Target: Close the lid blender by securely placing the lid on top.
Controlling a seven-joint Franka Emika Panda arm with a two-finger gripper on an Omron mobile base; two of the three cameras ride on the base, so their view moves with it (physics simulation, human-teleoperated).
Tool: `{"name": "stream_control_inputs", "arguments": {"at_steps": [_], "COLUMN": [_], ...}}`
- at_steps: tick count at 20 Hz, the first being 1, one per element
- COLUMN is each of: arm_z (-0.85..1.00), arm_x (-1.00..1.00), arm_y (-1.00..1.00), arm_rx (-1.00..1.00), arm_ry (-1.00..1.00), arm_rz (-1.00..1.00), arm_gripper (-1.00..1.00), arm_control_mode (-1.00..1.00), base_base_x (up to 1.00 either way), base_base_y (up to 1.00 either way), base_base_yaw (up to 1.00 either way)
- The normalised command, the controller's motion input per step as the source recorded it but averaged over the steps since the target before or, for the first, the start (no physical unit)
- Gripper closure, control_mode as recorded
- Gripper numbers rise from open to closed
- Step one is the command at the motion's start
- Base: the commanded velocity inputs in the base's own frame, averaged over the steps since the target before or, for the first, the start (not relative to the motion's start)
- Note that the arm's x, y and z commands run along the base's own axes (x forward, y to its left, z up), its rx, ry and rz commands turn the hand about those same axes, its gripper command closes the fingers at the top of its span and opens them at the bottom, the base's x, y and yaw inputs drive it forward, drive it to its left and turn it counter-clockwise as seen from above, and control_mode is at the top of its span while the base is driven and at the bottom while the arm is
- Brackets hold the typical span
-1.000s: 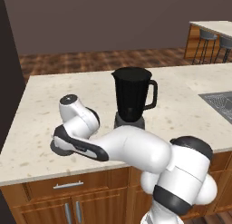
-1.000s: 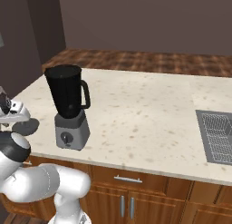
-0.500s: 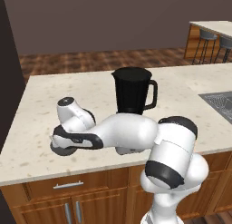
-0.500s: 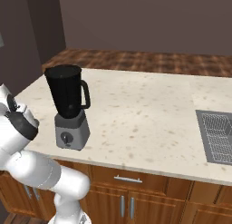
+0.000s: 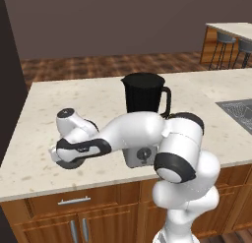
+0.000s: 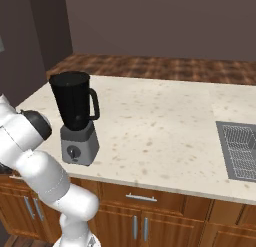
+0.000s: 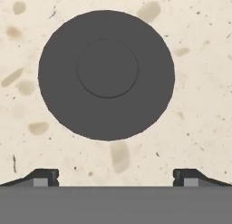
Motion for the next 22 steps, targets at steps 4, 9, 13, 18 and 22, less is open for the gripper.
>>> {"name": "stream_control_inputs", "arguments": {"at_steps": [4,9,13,18,22], "arm_z": [-0.10,-0.16,-0.17,-0.10,-0.09], "arm_x": [0.15,0.20,0.31,0.34,0.32], "arm_y": [0.12,0.07,0.03,0.16,0.29], "arm_rx": [0.00,0.00,0.00,0.00,-0.01], "arm_ry": [0.00,0.00,0.00,0.00,0.00], "arm_rz": [0.00,0.00,0.00,0.00,0.00], "arm_gripper": [-1.00,-1.00,-1.00,-1.00,-1.00], "arm_control_mode": [-1.00,-1.00,-1.00,-1.00,-1.00], "base_base_x": [0.00,0.00,0.00,0.00,0.00], "base_base_y": [0.00,0.00,0.00,0.00,0.00], "base_base_yaw": [0.00,0.00,0.00,0.00,0.00]}}
